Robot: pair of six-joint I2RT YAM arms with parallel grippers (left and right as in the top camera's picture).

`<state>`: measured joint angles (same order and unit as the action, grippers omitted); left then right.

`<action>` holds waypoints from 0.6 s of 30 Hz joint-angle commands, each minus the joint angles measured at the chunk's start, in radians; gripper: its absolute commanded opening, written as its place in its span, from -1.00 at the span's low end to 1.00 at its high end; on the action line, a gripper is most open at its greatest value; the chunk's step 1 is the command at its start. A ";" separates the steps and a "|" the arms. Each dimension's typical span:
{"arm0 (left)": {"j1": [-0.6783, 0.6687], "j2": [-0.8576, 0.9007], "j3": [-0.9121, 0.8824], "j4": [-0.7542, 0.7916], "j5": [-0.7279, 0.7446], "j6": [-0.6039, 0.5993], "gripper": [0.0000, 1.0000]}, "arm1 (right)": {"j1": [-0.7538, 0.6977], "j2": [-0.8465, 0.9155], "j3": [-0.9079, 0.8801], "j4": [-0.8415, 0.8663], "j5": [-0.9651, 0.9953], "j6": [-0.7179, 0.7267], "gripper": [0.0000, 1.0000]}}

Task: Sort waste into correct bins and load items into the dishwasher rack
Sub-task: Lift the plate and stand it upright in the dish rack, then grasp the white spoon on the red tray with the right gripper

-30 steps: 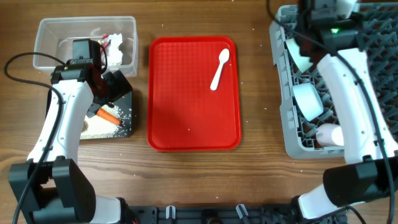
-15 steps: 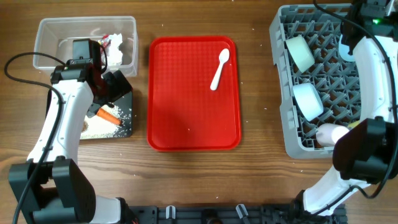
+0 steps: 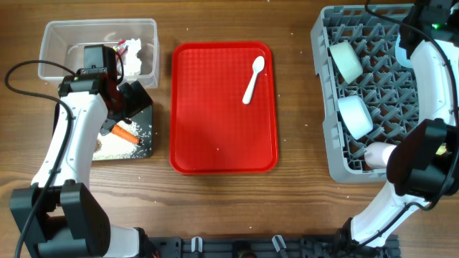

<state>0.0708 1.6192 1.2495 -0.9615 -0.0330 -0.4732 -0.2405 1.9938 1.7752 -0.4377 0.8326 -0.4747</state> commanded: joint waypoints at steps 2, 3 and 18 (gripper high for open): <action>0.005 0.001 -0.006 0.000 -0.010 -0.006 1.00 | 0.001 0.019 -0.002 -0.066 -0.168 -0.022 -0.92; 0.005 0.001 -0.006 0.000 -0.010 -0.006 1.00 | 0.002 0.019 -0.002 -0.082 -0.206 -0.020 -0.91; 0.005 0.001 -0.006 0.000 -0.010 -0.006 1.00 | 0.135 -0.384 0.006 -0.303 -1.300 0.525 1.00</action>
<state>0.0708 1.6192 1.2495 -0.9638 -0.0330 -0.4732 -0.1566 1.6585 1.7752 -0.7120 0.0261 -0.0700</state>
